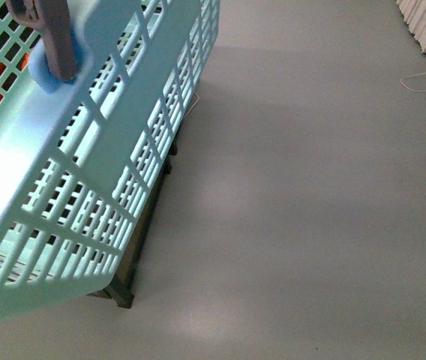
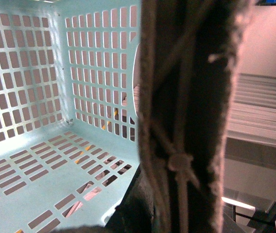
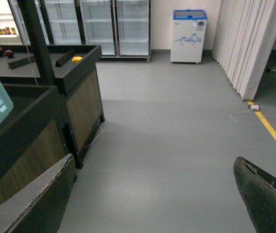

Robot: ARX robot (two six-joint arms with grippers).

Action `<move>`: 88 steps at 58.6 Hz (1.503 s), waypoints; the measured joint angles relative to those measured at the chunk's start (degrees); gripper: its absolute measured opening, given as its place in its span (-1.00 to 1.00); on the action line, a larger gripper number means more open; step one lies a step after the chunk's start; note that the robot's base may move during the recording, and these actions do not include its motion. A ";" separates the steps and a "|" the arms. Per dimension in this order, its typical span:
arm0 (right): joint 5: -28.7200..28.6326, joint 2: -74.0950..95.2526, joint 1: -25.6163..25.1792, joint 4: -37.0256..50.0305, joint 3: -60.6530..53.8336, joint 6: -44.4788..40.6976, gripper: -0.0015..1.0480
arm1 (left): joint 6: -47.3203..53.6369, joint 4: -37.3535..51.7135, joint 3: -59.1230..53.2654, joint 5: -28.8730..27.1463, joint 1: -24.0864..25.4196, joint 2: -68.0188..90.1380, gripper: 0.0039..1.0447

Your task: Pick lemon and mango into basket

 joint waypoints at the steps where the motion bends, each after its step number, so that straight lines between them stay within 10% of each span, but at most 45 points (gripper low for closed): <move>1: 0.04 0.02 0.00 -0.02 0.00 0.00 0.83 | 0.07 0.00 0.00 -0.02 0.09 0.00 -0.91; 88: 0.07 -0.04 -0.02 -0.02 0.00 -0.02 0.83 | 0.02 -0.02 0.09 0.04 0.17 0.02 -0.91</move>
